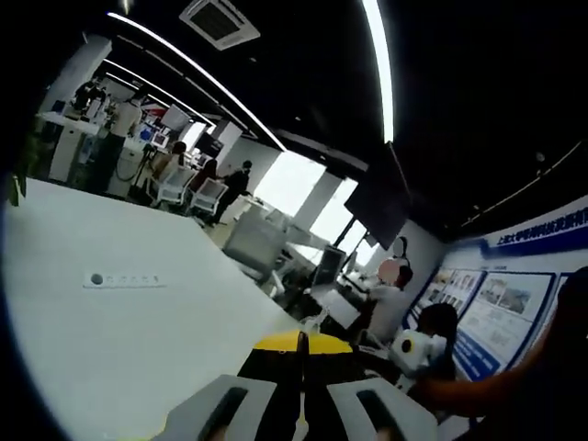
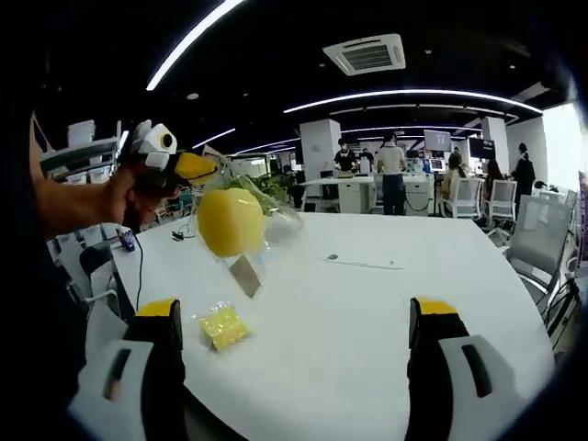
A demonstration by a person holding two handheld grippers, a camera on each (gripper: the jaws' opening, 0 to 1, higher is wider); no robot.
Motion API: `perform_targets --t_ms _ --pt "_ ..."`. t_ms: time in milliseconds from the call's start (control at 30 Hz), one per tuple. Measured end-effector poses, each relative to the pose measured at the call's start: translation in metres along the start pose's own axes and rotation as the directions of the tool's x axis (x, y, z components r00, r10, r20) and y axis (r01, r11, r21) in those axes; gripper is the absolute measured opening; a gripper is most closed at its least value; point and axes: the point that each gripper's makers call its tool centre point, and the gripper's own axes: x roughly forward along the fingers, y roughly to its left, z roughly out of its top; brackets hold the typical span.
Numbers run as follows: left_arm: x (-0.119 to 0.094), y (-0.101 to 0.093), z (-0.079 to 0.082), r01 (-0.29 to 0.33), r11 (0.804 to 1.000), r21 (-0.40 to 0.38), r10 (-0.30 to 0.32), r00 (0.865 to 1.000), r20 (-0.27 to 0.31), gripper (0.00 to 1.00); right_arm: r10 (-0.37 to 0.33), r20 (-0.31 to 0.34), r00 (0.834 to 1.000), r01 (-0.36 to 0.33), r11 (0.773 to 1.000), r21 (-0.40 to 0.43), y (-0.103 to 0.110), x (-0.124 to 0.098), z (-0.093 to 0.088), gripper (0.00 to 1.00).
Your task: Compare the silicone blocks by pressing each to a similar depth, holding the contact briefly, and releasing to observe deformation and rebound differences across the visible hardness samples.
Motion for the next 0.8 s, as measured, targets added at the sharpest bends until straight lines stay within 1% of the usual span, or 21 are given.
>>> perform_targets --t_ms 33,67,133,367,433,533,700,800 --pt "-0.001 -0.001 0.0 -0.003 1.0 -0.001 0.003 1.0 -0.002 0.0 0.008 -0.002 1.0 -0.008 1.0 -0.005 0.001 0.001 0.001 0.97" --pt "-0.001 -0.002 0.001 -0.007 1.0 0.014 0.007 1.0 0.002 0.0 0.019 -0.011 1.0 -0.019 1.0 -0.016 0.002 0.003 0.003 0.97" --pt "-0.003 -0.005 0.0 0.001 1.0 0.01 -0.001 1.0 -0.001 0.0 0.038 -0.015 0.999 -0.039 0.999 -0.024 0.003 0.006 0.006 0.97" --pt "-0.01 -0.014 0.006 0.001 1.0 0.029 -0.001 1.0 0.016 0.0 0.126 0.022 0.992 -0.126 0.992 -0.015 0.02 0.021 0.027 0.97" --pt "-0.012 -0.017 0.008 0.001 0.999 0.033 -0.001 1.0 0.021 0.0 0.138 0.03 0.99 -0.137 0.99 -0.012 0.022 0.025 0.032 0.97" --pt "-0.016 -0.02 0.012 0.007 0.999 0.037 -0.008 1.0 0.028 0.0 0.166 0.034 0.986 -0.165 0.986 -0.028 0.029 0.032 0.039 0.97" --pt "-0.019 -0.033 0.018 0.031 0.998 0.05 -0.033 0.999 0.039 0.0 0.213 0.055 0.976 -0.211 0.977 -0.042 0.037 0.041 0.051 0.97" --pt "-0.02 -0.038 0.022 0.041 0.997 0.06 -0.044 0.998 0.042 0.0 0.245 0.067 0.967 -0.244 0.969 -0.032 0.043 0.046 0.057 0.97"
